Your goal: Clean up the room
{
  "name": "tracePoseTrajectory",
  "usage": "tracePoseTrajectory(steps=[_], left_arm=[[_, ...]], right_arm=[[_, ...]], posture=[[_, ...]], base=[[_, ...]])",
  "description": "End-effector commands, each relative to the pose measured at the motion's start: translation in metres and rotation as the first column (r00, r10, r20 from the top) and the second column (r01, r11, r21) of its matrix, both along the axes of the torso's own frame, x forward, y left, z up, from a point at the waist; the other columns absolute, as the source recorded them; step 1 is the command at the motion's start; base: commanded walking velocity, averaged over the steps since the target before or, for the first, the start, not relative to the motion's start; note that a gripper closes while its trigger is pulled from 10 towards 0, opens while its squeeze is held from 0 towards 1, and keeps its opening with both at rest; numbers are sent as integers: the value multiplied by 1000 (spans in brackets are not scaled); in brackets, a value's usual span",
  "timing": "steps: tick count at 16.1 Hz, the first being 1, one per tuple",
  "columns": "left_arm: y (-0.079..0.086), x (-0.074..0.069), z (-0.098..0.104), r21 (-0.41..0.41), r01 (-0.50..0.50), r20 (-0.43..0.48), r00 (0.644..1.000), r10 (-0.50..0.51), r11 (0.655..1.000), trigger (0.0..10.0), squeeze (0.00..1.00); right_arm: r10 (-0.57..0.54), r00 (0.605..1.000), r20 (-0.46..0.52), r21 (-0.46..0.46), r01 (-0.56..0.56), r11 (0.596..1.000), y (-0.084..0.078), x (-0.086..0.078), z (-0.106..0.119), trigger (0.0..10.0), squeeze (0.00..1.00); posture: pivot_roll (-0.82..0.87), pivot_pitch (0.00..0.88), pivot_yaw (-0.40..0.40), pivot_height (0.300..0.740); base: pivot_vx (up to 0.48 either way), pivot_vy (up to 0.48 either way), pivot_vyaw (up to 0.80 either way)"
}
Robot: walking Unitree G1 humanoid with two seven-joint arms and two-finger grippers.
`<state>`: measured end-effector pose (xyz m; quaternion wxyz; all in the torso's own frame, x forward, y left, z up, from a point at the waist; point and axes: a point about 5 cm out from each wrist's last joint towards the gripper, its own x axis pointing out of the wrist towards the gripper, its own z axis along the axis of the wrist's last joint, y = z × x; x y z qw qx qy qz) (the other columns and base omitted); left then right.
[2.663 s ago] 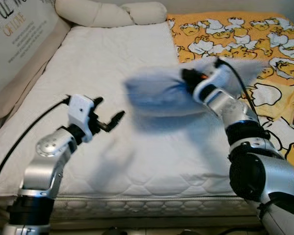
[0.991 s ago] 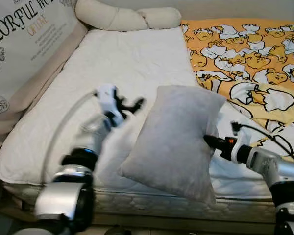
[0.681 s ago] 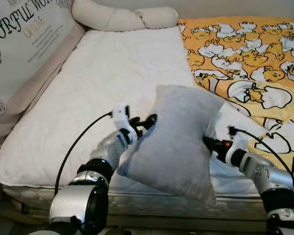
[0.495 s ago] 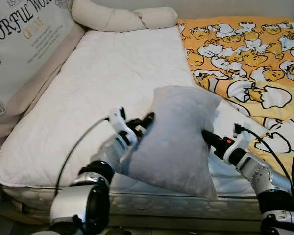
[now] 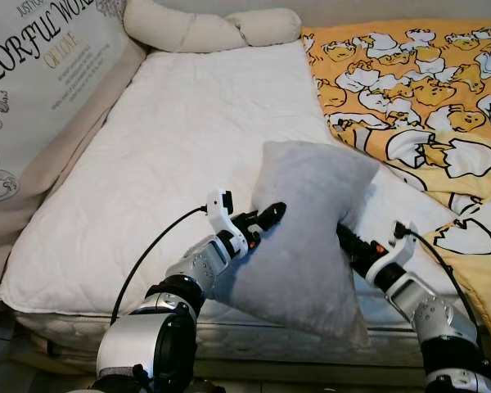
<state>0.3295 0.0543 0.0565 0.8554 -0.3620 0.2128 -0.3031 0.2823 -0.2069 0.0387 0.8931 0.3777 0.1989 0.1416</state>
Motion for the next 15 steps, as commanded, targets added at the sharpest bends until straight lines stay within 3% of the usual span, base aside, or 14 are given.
tracePoseTrajectory(steps=[1,2,3,4,9,15], left_arm=[[-13,-9,-7,5,75,-32,997,-75,997,4039,733],[-15,-12,-10,20,92,-45,995,-91,996,1059,0],[-15,-14,-13,66,100,-44,994,-97,993,0,0],[-15,-16,-15,82,102,-44,994,-98,991,0,0],[-7,-17,-22,179,120,-52,992,-112,977,0,0],[-5,-18,-23,138,55,-33,998,-51,989,0,0]], right_arm=[[37,999,-6,-4,-37,999,11,1,0,10000,1000],[38,999,0,9,-38,999,13,2,0,10000,412],[41,999,-4,17,-41,999,17,3,1,5333,0],[44,999,-23,-12,-44,999,21,5,0,0,0],[62,994,-91,-145,-75,987,32,8,-10,0,0],[84,980,-183,-159,-113,981,43,8,-16,0,0]], posture=[[-229,0,126,740],[-231,0,129,740],[-233,0,127,740],[-228,0,121,740],[-196,0,132,740],[-173,0,107,740]], base=[[0,0,0],[0,0,0],[0,0,0],[0,0,0],[0,0,0],[0,0,0]])
